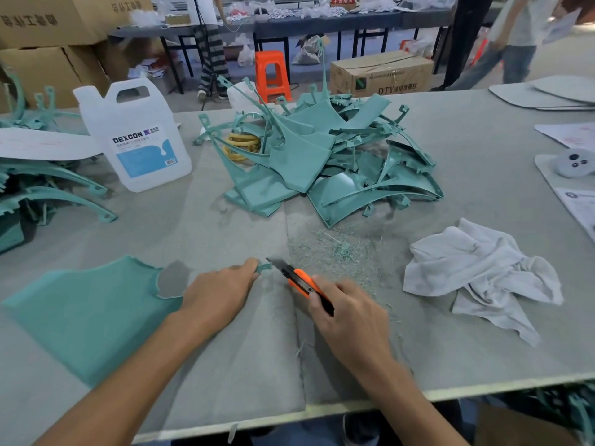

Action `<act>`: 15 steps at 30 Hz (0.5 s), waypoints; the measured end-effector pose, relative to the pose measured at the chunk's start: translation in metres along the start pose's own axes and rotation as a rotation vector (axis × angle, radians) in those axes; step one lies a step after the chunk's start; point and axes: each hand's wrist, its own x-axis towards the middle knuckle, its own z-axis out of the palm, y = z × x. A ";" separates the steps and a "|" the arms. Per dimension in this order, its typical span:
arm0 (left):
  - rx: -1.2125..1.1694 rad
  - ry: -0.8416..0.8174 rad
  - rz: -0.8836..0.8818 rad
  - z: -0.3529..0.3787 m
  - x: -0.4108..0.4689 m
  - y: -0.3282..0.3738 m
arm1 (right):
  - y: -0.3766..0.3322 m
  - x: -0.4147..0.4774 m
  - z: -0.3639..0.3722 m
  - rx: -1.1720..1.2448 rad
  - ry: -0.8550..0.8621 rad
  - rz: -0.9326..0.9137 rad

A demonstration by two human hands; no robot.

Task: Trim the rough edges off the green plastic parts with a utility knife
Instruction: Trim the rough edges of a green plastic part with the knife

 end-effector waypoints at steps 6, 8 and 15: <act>0.010 -0.010 -0.009 -0.002 -0.001 0.002 | -0.001 0.000 -0.001 -0.015 0.001 0.000; 0.004 -0.002 -0.007 -0.001 -0.003 0.003 | 0.000 0.001 -0.001 -0.008 0.005 0.025; -0.075 0.017 -0.067 -0.006 -0.005 0.004 | 0.002 0.000 0.001 -0.005 0.031 0.044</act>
